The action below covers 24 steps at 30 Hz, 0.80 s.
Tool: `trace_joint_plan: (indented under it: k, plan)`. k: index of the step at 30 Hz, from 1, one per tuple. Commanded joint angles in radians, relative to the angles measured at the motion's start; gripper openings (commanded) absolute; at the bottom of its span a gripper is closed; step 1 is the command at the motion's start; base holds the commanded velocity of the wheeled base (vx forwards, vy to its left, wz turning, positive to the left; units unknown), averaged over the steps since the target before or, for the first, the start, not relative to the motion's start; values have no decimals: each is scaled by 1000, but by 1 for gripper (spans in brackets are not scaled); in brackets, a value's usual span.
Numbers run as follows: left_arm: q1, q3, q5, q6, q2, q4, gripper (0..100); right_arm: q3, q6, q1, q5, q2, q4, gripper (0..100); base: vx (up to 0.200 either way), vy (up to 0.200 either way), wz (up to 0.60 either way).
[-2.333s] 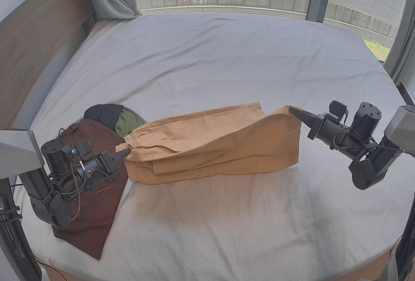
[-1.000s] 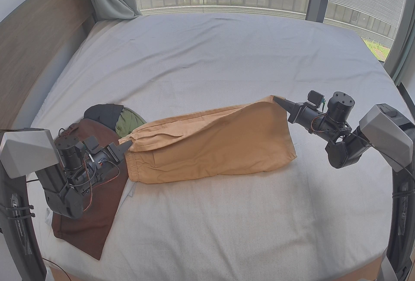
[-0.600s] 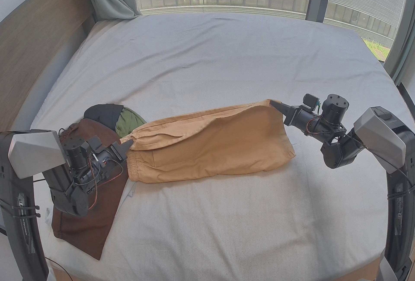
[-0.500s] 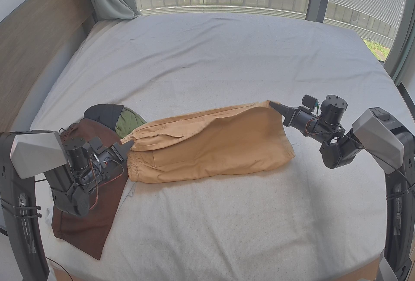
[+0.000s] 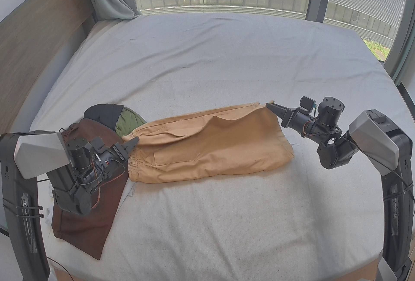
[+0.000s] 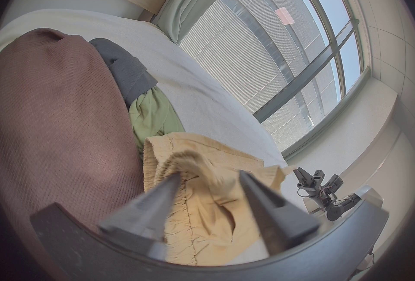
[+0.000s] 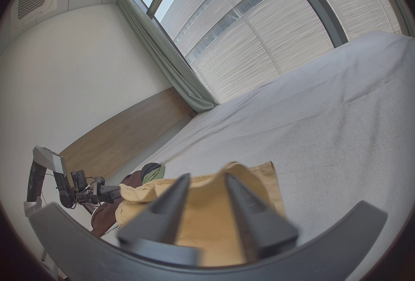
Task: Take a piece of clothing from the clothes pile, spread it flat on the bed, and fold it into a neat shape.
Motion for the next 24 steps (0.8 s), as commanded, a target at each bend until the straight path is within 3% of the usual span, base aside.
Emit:
trace_joint_plan:
  k: [1,13,24]
  plan:
    - [8,-28,7,-15,-6,0,100,-9,0,2,-11,11,0,100,0,0,0]
    - [3,-14,31,-54,-60,0,100,56,-3,17,-12,-9,-14,100,0,0,0]
    - [-3,26,20,-57,-135,0,100,294,3,63,-70,-144,-94,100,0,0,0]
